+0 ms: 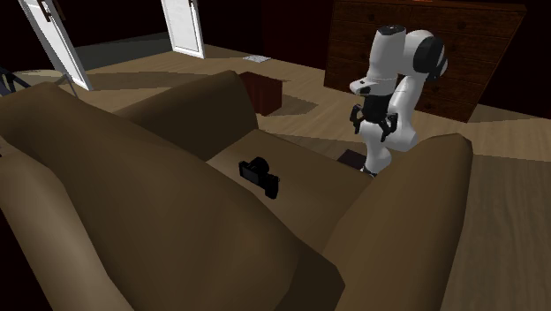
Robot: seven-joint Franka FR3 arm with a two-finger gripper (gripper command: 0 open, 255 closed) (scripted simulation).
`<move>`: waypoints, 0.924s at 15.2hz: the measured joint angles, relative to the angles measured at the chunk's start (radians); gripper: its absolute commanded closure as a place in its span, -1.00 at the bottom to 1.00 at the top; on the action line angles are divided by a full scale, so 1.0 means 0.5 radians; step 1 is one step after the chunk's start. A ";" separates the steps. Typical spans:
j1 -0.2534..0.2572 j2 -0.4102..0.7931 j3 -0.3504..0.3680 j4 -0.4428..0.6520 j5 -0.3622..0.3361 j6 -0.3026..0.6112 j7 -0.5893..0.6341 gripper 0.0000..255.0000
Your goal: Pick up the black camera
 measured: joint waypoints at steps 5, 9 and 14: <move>-0.006 0.102 -0.100 -0.032 -0.066 0.140 -0.144 -1.00; -0.014 0.308 -0.247 0.014 -0.139 0.315 -0.349 -1.00; 0.005 0.627 -0.398 0.107 -0.166 0.560 -0.577 -1.00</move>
